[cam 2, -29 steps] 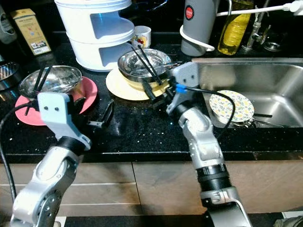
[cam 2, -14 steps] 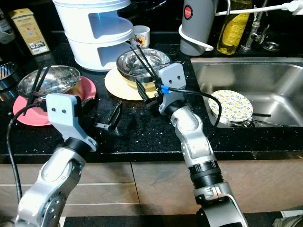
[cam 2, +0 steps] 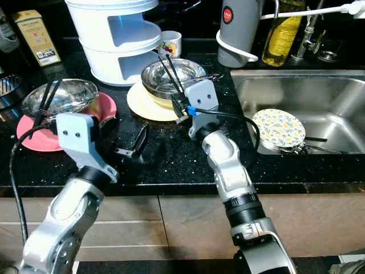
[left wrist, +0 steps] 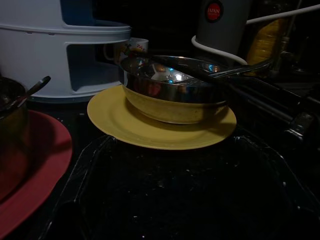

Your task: Kitchen organization

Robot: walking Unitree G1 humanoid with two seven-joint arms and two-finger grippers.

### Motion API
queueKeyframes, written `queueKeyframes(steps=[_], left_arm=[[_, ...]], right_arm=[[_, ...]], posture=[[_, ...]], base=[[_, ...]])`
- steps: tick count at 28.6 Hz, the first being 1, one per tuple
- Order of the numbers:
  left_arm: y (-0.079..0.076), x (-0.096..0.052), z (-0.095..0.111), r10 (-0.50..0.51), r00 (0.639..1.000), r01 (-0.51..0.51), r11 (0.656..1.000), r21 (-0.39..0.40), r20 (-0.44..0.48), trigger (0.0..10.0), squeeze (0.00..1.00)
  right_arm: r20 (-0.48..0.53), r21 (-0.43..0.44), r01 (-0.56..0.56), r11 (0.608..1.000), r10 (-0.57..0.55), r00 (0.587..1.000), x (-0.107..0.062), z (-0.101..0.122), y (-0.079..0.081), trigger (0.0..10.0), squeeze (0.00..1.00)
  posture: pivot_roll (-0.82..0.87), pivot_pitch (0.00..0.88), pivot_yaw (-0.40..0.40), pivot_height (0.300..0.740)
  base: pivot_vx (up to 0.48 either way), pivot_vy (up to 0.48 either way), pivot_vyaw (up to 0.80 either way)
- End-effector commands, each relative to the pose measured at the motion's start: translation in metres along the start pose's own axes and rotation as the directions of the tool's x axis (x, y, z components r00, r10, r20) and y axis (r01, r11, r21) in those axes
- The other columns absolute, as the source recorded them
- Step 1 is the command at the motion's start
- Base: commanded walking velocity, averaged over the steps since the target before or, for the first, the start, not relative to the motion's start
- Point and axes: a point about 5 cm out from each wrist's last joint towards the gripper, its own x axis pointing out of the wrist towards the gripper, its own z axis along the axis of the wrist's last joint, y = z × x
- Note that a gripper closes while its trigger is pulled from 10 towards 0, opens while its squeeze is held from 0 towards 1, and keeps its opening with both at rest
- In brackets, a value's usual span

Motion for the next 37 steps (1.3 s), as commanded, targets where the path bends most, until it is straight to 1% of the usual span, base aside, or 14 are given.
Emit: queueKeyframes(steps=[1, 15, 16, 18, 20, 21, 23, 24, 25, 26, 30, 36, 37], left_arm=[[-0.002, 0.0, 0.0, -0.008, 1.0, 0.008, 1.0, 0.0, 0.01, 10.0, 0.0], [-0.004, 0.0, 0.0, -0.013, 1.0, 0.013, 1.0, -0.01, 0.011, 10.0, 0.0], [-0.005, 0.001, 0.0, -0.016, 1.0, 0.016, 1.0, -0.011, 0.012, 10.0, 0.0], [-0.005, 0.001, 0.0, -0.016, 1.0, 0.016, 1.0, -0.011, 0.012, 10.0, 0.0], [-0.006, 0.001, 0.002, -0.022, 1.0, 0.023, 1.0, -0.021, 0.019, 10.0, 0.0], [-0.006, 0.001, 0.002, -0.022, 1.0, 0.023, 1.0, -0.021, 0.019, 10.0, 0.0], [-0.007, 0.002, 0.004, -0.031, 0.999, 0.031, 0.999, -0.027, 0.025, 10.0, 0.0], [-0.007, 0.002, 0.004, -0.031, 0.999, 0.031, 0.999, -0.027, 0.025, 10.0, 0.0], [-0.007, 0.002, 0.004, -0.038, 0.999, 0.038, 0.999, -0.03, 0.025, 10.0, 0.0], [-0.007, 0.002, 0.004, -0.038, 0.999, 0.038, 0.999, -0.03, 0.025, 10.0, 0.0], [-0.01, 0.002, 0.004, -0.06, 0.998, 0.06, 0.997, -0.037, 0.025, 10.0, 0.0], [-0.013, 0.004, 0.007, -0.084, 0.996, 0.086, 0.995, -0.043, 0.035, 10.0, 0.0], [-0.015, 0.005, 0.011, -0.105, 0.993, 0.108, 0.993, -0.048, 0.05, 10.0, 0.0]], right_arm=[[0.005, -0.005, 0.003, 1.0, -0.003, 1.0, 0.002, 0.0, 0.0, 0.0, 0.0], [0.022, -0.01, 0.029, 1.0, -0.029, 0.999, 0.003, 0.004, -0.007, 0.0, 0.0], [0.027, 0.002, 0.041, 0.999, -0.041, 0.999, 0.002, 0.005, -0.009, 0.0, 0.0], [0.027, 0.002, 0.041, 0.999, -0.041, 0.999, 0.002, 0.005, -0.009, 0.0, 0.0], [0.048, 0.062, 0.065, 0.996, -0.068, 0.997, 0.001, 0.009, -0.017, 0.0, 0.0], [0.048, 0.062, 0.065, 0.996, -0.068, 0.997, 0.001, 0.009, -0.017, 0.0, 0.0], [0.061, 0.099, 0.085, 0.992, -0.091, 0.994, -0.002, 0.012, -0.027, 0.0, 0.0], [0.061, 0.099, 0.085, 0.992, -0.091, 0.994, -0.002, 0.012, -0.027, 0.0, 0.0], [0.067, 0.113, 0.096, 0.989, -0.104, 0.992, -0.004, 0.014, -0.034, 0.0, 0.0], [0.067, 0.113, 0.096, 0.989, -0.104, 0.992, -0.004, 0.014, -0.034, 0.0, 0.0], [0.092, 0.183, 0.124, 0.975, -0.142, 0.986, -0.009, 0.019, -0.05, 0.0, 0.0], [0.105, 0.231, 0.146, 0.962, -0.174, 0.979, -0.012, 0.022, -0.058, 0.0, 0.0], [0.113, 0.251, 0.16, 0.955, -0.193, 0.975, -0.014, 0.023, -0.064, 0.5, 0.0]], posture=[[0.13, 0.068, -0.053, 0.74], [0.12, 0.078, -0.05, 0.74], [0.12, 0.079, -0.049, 0.74], [0.12, 0.079, -0.049, 0.74], [0.12, 0.081, -0.05, 0.74], [0.12, 0.081, -0.05, 0.74], [0.12, 0.081, -0.05, 0.74], [0.12, 0.081, -0.05, 0.74], [0.12, 0.082, -0.048, 0.74], [0.12, 0.082, -0.048, 0.74], [0.12, 0.082, -0.045, 0.74], [0.12, 0.083, -0.045, 0.74], [0.12, 0.082, -0.045, 0.74]], base=[[0.0, 0.0, 0.0], [0.0, 0.0, 0.0], [0.0, 0.0, 0.0], [0.0, 0.0, 0.0], [0.0, 0.0, 0.0], [0.0, 0.0, 0.0], [0.0, 0.0, 0.0], [0.0, 0.0, 0.0], [0.0, 0.0, 0.0], [0.0, 0.0, 0.0], [0.0, 0.0, 0.0], [0.0, 0.0, 0.0], [0.0, 0.0, 0.0]])
